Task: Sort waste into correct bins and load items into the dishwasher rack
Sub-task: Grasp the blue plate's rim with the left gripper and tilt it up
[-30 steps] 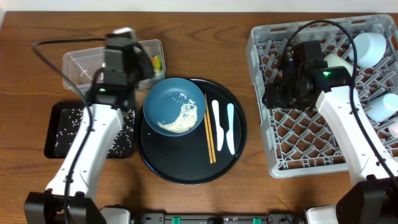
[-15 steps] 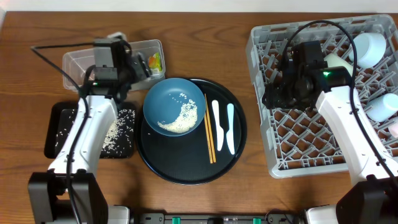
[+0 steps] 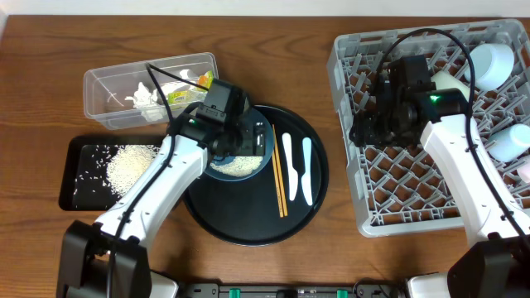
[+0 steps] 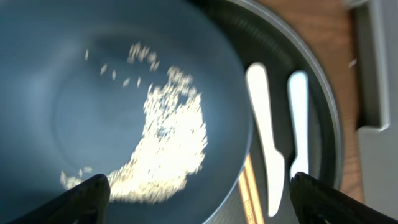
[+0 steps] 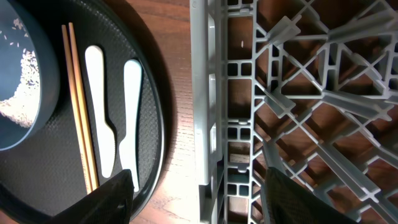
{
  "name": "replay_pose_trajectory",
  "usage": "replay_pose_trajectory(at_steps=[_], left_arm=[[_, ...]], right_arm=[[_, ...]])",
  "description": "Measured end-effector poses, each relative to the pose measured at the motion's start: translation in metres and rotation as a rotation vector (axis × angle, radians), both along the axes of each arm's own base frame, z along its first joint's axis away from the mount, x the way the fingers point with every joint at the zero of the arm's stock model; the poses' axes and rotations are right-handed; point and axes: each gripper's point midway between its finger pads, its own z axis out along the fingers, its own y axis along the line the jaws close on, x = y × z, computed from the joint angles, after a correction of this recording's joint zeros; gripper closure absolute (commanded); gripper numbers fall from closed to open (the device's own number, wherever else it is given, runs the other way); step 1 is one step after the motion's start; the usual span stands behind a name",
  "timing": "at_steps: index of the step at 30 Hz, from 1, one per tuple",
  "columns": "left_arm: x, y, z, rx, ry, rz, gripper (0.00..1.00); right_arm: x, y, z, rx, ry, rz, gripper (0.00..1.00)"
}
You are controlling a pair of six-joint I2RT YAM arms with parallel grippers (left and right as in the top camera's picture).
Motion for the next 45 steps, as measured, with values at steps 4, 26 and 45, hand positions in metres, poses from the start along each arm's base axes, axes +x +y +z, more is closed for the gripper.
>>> replay_pose_trajectory(at_steps=[4,26,45], left_arm=[[-0.013,0.011,-0.024,0.054,0.071,0.011,0.16],[-0.059,0.067,-0.07,0.232,0.318,0.097,0.23],[-0.043,-0.029,-0.018,0.077,0.076,-0.134,0.21]], right_arm=[[0.0,0.0,0.0,0.0,0.0,0.0,0.35],[-0.002,0.0,-0.001,-0.001,0.009,0.0,0.35],[-0.001,0.0,-0.001,-0.001,0.006,0.0,0.35]])
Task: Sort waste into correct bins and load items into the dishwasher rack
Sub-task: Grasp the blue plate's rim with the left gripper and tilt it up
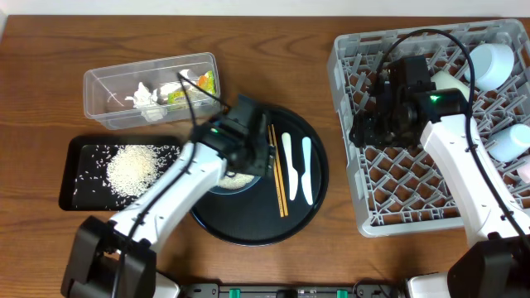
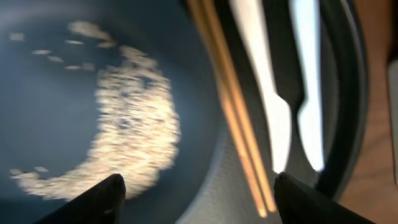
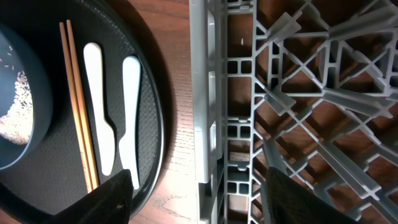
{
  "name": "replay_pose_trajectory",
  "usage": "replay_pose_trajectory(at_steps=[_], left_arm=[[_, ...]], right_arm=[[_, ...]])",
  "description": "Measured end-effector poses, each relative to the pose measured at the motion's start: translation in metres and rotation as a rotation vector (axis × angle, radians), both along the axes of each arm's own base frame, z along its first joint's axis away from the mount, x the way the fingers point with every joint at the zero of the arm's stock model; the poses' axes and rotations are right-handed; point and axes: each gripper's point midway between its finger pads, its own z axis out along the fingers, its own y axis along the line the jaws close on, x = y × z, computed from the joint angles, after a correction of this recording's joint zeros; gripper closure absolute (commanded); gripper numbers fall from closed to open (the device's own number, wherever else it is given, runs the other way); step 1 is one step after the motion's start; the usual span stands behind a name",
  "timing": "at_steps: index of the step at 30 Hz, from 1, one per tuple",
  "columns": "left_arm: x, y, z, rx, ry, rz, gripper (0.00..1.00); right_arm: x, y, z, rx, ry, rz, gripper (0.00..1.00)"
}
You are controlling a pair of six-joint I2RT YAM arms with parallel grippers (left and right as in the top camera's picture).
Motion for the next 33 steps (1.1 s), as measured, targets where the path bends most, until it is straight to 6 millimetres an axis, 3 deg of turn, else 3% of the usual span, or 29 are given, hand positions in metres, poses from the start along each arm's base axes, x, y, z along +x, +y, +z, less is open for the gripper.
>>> replay_pose_trajectory(at_steps=[7,13,17,20,29,33], left_arm=[[-0.015,-0.018,-0.015,0.057,0.018,-0.078,0.21],[-0.012,-0.004,-0.047,0.188,0.045,-0.067,0.21],[-0.011,0.004,-0.063,0.249,0.066,-0.062,0.27],[-0.011,0.007,-0.07,0.272,0.077,-0.06,0.38],[-0.01,0.01,-0.072,0.294,0.072,-0.072,0.94],[-0.005,0.009,-0.068,0.309,0.043,-0.083,0.94]], right_arm=[[0.0,0.0,0.0,0.0,0.0,0.0,0.35],[0.0,0.0,0.0,0.0,0.0,0.0,0.35],[0.0,0.0,0.0,0.0,0.0,0.0,0.35],[0.0,0.0,0.0,0.0,0.0,0.0,0.35],[0.0,0.0,0.0,0.0,0.002,0.0,0.35],[-0.001,0.0,0.0,0.0,0.002,0.0,0.35]])
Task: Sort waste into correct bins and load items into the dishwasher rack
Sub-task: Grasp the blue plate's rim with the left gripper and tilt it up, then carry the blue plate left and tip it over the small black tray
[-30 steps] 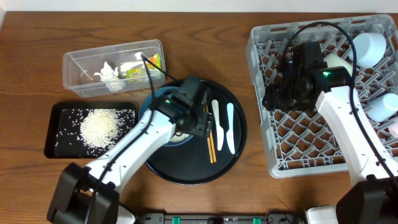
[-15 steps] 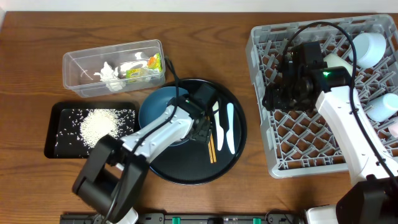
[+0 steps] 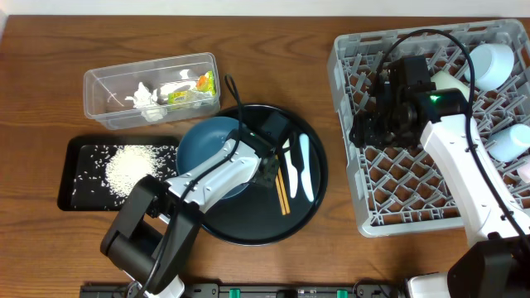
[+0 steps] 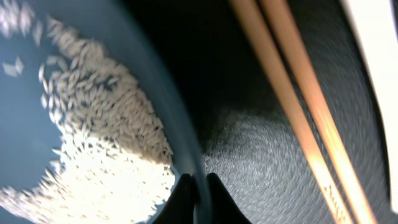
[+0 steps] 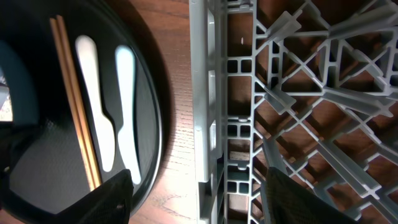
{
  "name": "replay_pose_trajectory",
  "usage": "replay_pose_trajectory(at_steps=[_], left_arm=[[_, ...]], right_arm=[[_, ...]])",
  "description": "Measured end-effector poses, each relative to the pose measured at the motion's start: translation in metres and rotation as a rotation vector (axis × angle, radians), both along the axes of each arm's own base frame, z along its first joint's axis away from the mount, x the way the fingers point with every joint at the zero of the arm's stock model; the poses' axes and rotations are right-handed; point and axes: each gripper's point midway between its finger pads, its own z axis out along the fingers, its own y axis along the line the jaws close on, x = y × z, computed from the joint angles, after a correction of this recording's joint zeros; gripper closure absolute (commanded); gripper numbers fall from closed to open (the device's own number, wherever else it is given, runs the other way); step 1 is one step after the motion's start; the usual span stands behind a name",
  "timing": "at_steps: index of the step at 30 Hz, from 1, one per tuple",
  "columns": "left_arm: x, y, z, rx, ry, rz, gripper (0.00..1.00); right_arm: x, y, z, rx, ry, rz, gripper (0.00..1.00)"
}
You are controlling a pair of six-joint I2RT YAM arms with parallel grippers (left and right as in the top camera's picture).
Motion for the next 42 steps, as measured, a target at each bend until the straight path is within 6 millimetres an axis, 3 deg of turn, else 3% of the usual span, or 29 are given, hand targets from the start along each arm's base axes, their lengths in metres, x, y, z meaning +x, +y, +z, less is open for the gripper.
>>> replay_pose_trajectory(at_steps=[7,15,18,26,33,42], left_arm=[[-0.008,0.005,0.013,0.008,0.019,0.004,0.94],[0.002,-0.003,0.094,-0.149,-0.165,0.012,0.93],[0.005,0.008,0.121,-0.191,-0.228,0.04,0.94],[0.022,0.071,0.156,-0.259,-0.302,0.245,0.94],[0.037,0.134,0.164,-0.426,-0.278,0.465,0.94],[0.045,0.195,0.171,-0.657,-0.285,0.598,0.94]], right_arm=[[-0.001,0.0,0.0,-0.001,0.003,0.0,0.35],[-0.001,0.0,0.0,-0.001,0.006,0.0,0.35],[-0.002,0.0,-0.001,-0.001,0.008,0.0,0.35],[-0.004,-0.002,-0.001,-0.011,0.017,-0.002,0.35],[-0.004,-0.003,-0.002,-0.018,0.018,-0.004,0.35],[-0.004,-0.004,-0.002,-0.022,0.018,-0.005,0.35]])
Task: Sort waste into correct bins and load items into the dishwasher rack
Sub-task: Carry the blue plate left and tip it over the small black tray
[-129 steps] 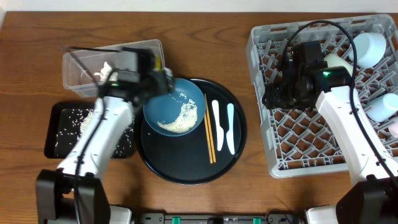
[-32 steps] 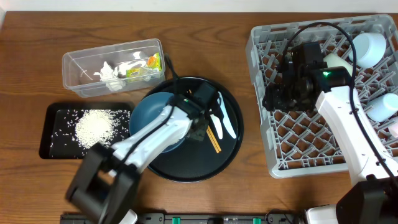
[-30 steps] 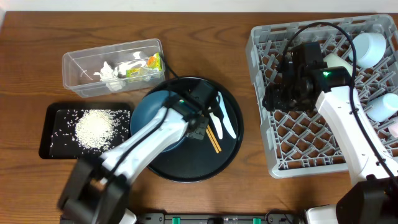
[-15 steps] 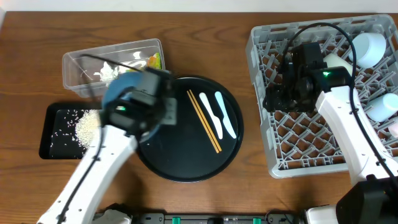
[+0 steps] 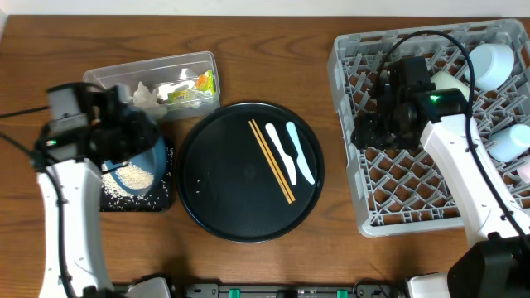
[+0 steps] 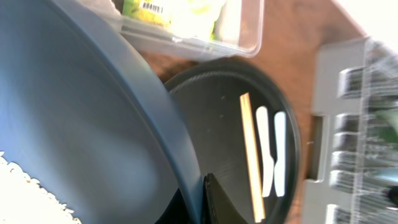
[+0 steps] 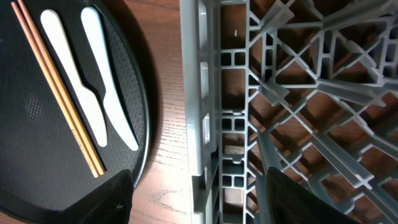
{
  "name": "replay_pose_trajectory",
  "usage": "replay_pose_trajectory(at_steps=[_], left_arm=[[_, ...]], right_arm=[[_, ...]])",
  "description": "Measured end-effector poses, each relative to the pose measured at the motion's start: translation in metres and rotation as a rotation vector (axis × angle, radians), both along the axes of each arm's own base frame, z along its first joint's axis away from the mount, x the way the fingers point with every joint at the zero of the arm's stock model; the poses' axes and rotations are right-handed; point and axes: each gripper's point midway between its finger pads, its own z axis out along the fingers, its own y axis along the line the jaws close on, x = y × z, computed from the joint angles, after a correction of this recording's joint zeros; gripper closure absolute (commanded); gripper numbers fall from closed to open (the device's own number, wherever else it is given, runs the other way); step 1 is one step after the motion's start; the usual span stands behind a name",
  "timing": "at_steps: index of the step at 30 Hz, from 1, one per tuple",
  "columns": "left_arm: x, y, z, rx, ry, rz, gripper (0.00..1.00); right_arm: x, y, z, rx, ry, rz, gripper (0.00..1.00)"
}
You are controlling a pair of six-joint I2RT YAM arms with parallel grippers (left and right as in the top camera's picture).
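Observation:
My left gripper point(image 5: 132, 136) is shut on the rim of the blue bowl point(image 5: 154, 154) and holds it tilted over the black rectangular tray point(image 5: 161, 199), where rice point(image 5: 132, 178) lies. In the left wrist view the bowl point(image 6: 81, 124) fills the frame, with the fingertips point(image 6: 211, 199) pinching its rim and a little rice point(image 6: 12, 177) at the lower left. Chopsticks point(image 5: 271, 160) and two white utensils point(image 5: 296, 153) lie on the round black tray point(image 5: 215, 190). My right gripper point(image 7: 205, 208) hangs open over the left edge of the grey dish rack point(image 5: 414, 190).
A clear bin point(image 5: 178, 70) with wrappers and tissue stands behind the rice tray. White cups point(image 5: 493, 62) sit in the rack's far right cells. A strip of bare wood point(image 7: 165, 124) separates the round tray from the rack.
The bowl has left the round tray and is now held tilted at the left over the rice tray. The chopsticks and white utensils now lie at a slant. My right arm has hardly moved.
My left gripper was open over the bowl of rice on the round tray, then open near its right rim by the chopsticks. Then it was shut on the rim. Now the bowl is tipped above the rice tray. The right gripper stayed open over the rack throughout.

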Motion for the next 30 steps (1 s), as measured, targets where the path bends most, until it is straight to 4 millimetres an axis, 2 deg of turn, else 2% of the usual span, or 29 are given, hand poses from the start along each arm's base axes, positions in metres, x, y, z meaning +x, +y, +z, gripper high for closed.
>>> replay_pose_trajectory(at_steps=[9,16,21,30], left_arm=[[0.012,0.036,0.005,-0.342,-0.105,0.024,0.94],[0.01,0.065,0.029,-0.642,-0.28,0.03,0.94],[0.003,0.084,0.039,-0.709,-0.347,0.071,0.94],[0.002,0.085,0.045,-0.733,-0.376,0.062,0.94]], right_arm=[[0.0,0.0,0.0,0.0,0.0,0.0,0.35],[0.0,0.0,0.0,0.0,0.001,0.0,0.35],[0.0,0.0,0.0,0.0,0.001,0.0,0.35],[0.0,0.0,0.0,0.0,0.0,0.0,0.35]])
